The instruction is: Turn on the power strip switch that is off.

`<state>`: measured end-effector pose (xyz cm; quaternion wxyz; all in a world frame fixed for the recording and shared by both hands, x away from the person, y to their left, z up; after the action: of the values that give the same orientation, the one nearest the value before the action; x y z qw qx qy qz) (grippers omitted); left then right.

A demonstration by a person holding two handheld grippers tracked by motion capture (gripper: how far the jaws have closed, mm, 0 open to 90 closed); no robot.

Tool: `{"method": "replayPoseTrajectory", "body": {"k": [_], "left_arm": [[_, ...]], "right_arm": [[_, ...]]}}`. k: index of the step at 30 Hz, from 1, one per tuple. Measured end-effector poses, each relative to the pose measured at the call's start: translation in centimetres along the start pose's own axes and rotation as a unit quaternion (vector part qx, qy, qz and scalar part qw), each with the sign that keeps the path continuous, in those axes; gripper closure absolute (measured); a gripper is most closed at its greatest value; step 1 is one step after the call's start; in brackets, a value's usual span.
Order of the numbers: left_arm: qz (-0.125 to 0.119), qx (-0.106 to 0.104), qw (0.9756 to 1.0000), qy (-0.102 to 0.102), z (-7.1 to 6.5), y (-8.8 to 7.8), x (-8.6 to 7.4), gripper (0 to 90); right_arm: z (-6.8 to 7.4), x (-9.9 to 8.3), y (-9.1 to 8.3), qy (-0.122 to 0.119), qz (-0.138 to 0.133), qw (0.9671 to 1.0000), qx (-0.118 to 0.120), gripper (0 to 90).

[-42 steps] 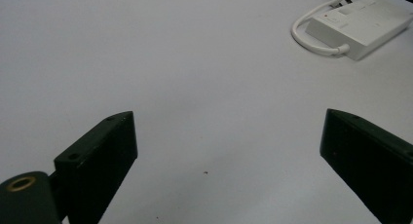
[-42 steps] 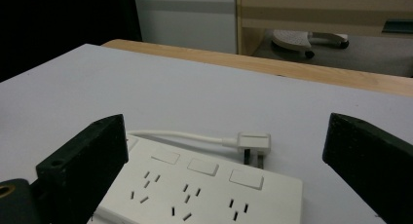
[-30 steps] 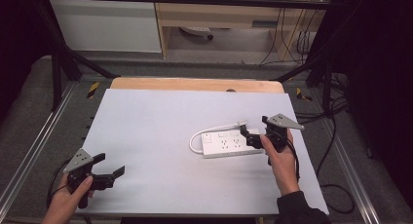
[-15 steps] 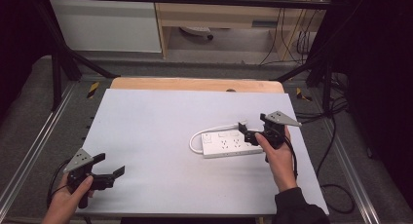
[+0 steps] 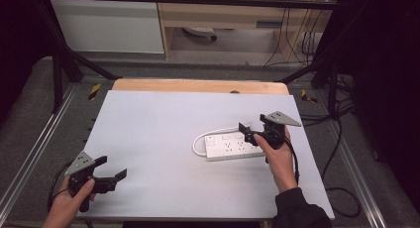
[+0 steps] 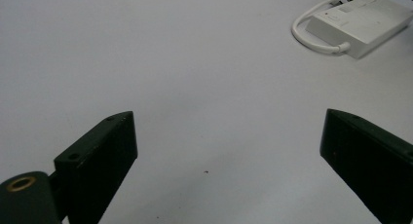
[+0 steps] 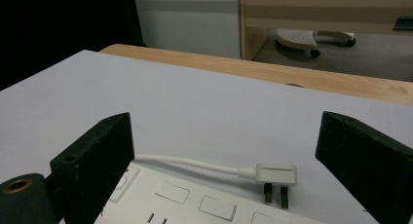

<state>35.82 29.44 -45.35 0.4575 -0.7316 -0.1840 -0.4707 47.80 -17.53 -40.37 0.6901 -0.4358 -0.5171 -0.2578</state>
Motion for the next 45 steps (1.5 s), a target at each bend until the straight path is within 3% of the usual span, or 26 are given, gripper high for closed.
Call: {"method": "replayPoseTrajectory", "body": {"k": [14,25,33,45], "left_arm": [[0.001,0.0,1.0,0.001,0.0,0.0,0.0,6.6],[0.001,0.0,1.0,-0.001,0.0,0.0,0.0,6.6],[0.001,0.0,1.0,0.001,0.0,0.0,0.0,6.6],[0.002,0.001,1.0,0.0,0.0,0.0,0.0,6.6]], "right_arm": [[0.7,-0.3,1.1,0.001,0.01,0.9999,0.006,16.9],[1.2,-0.4,1.7,0.004,0.01,0.9999,0.009,35.3],[1.5,-0.5,2.0,0.011,0.006,0.9997,0.019,53.9],[2.5,-0.8,3.0,-0.003,0.003,0.9997,0.023,75.1]]}}
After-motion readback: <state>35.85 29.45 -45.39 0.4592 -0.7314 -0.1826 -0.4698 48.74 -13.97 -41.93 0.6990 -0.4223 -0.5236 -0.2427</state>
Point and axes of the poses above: each handheld gripper's, and its own axes: y roughly forward along the jaws, x roughly out of its top, z roughly to its left, the point moved 6 cm from there along y, roughly forward along the jaws, and after that the axes turned 2 degrees about -y, right-handed, at the moved point
